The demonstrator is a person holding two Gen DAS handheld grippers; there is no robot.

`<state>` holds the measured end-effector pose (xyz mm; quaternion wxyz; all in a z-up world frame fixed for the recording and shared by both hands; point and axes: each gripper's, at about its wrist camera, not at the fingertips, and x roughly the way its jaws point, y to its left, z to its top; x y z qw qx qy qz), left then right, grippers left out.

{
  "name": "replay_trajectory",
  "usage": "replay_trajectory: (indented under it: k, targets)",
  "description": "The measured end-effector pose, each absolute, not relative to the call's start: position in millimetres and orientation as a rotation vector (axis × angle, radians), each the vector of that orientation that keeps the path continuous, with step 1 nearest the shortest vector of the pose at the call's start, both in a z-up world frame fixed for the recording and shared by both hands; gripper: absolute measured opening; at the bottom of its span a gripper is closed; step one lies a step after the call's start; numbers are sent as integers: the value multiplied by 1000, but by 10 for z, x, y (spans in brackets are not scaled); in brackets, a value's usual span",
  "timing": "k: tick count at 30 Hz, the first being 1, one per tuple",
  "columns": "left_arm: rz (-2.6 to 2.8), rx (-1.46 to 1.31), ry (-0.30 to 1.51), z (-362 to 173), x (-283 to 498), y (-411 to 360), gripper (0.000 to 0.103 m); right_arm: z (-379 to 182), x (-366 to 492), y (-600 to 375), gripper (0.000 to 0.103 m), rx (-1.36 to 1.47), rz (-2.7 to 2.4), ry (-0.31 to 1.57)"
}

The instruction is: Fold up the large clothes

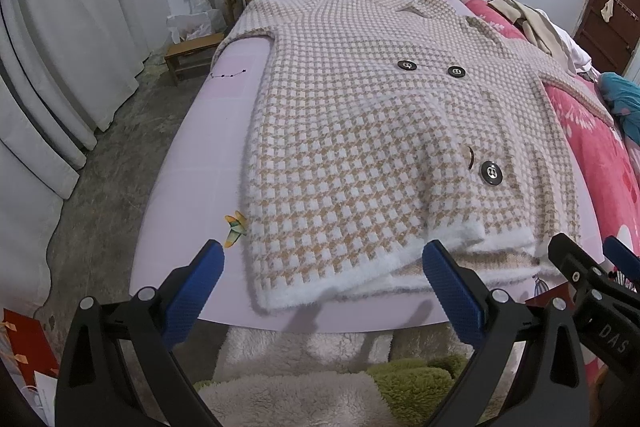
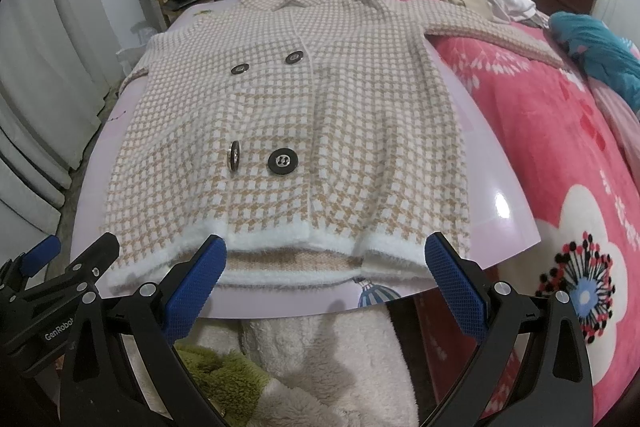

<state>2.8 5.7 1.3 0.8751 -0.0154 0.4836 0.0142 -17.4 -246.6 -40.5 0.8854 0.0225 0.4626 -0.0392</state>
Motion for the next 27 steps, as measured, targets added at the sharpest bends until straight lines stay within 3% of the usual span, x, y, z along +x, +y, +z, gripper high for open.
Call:
replay_trajectory:
  k: [27]
  targets:
    - [32, -30, 1010, -5, 21, 68, 98, -421, -182, -2468, 95, 50, -80, 959]
